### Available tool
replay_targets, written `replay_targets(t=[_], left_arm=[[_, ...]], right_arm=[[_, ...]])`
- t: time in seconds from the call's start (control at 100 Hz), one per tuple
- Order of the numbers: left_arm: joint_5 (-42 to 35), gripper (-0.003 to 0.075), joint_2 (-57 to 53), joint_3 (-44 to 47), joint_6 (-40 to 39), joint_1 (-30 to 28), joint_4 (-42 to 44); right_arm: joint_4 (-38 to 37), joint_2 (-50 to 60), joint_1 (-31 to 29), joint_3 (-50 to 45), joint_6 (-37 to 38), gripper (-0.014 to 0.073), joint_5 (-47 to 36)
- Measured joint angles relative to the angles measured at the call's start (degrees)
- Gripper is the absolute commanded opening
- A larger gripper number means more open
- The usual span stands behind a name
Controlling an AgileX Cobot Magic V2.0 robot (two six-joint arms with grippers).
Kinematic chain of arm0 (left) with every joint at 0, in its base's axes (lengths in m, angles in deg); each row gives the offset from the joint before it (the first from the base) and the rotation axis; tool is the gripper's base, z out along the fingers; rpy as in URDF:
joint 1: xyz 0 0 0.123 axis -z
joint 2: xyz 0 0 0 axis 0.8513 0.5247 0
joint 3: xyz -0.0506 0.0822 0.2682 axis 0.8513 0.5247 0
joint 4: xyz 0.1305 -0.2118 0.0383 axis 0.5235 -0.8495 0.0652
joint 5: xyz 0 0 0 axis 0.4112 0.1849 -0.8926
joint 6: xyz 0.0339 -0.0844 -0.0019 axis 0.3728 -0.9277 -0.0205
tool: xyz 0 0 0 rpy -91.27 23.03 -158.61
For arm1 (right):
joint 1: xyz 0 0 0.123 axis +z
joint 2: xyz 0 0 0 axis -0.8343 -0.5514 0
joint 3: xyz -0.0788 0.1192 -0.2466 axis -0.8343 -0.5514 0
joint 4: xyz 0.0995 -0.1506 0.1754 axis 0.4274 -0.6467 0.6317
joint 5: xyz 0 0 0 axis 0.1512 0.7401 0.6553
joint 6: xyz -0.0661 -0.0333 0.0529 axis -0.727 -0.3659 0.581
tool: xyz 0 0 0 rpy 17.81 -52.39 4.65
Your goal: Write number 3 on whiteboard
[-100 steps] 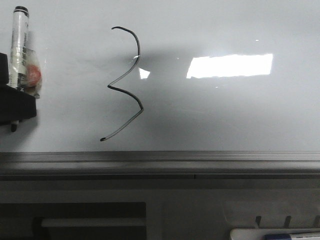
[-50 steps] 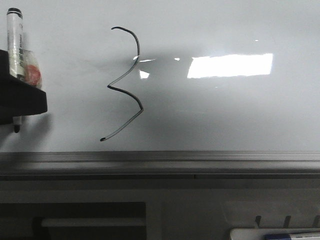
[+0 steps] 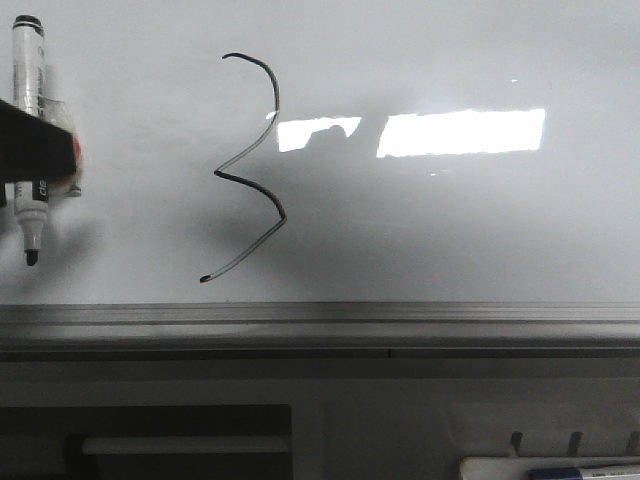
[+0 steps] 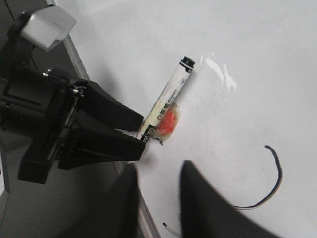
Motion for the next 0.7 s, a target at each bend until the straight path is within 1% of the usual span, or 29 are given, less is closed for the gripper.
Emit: replay_targets(t=[0.05, 0.07, 0.09, 0.11, 0.14, 0.28, 0.39, 0.49, 0.58, 0.7], left_arm=[[0.4, 0.0157, -2.0, 0.1, 0.3, 0.0, 0.0], [0.6, 0.0127, -2.8, 0.2, 0.3, 0.0, 0.0], [0.7, 0.0083, -3.4, 0.3, 0.3, 0.0, 0.0], [0.7, 0.0022, -4.2, 0.6, 0.3, 0.0, 0.0], [0.8, -0.0022, -5.7, 0.8, 0.5, 0.0, 0.0], [1.0, -0.0021, -11.0, 1.8, 4.5, 0.0, 0.1], [1.6, -0.0021, -14.5, 2.5, 8.9, 0.0, 1.5], [3.1, -0.0021, -17.1, 2.5, 12.4, -0.1, 3.5], [4.9, -0.0021, -18.3, 2.5, 14.5, -0.1, 4.8], [7.2, -0.002, -18.6, 2.5, 15.4, -0.1, 5.5]], right_arm=[[-0.1, 0.5, 0.0, 0.0, 0.0, -0.0058, 0.0], [-0.2, 0.7, 0.0, 0.0, 0.0, -0.0058, -0.1], [-0.2, 1.0, 0.0, -0.1, 0.0, -0.0058, -0.4], [-0.2, 1.2, 0.0, -0.4, 0.0, -0.0058, -0.8], [-0.2, 1.9, 0.0, -0.9, 0.0, -0.0058, -1.6], [-0.3, 7.0, 0.0, -6.5, 0.0, -0.006, -8.6], [-0.3, 13.3, 0.0, -14.3, 0.0, -0.006, -16.5], [-0.3, 20.6, 0.0, -22.2, 0.0, -0.0061, -22.1], [-0.3, 26.9, 0.0, -29.1, 0.0, -0.0061, -24.6], [-0.3, 34.4, 0.0, -36.9, 0.0, -0.0061, -25.0]])
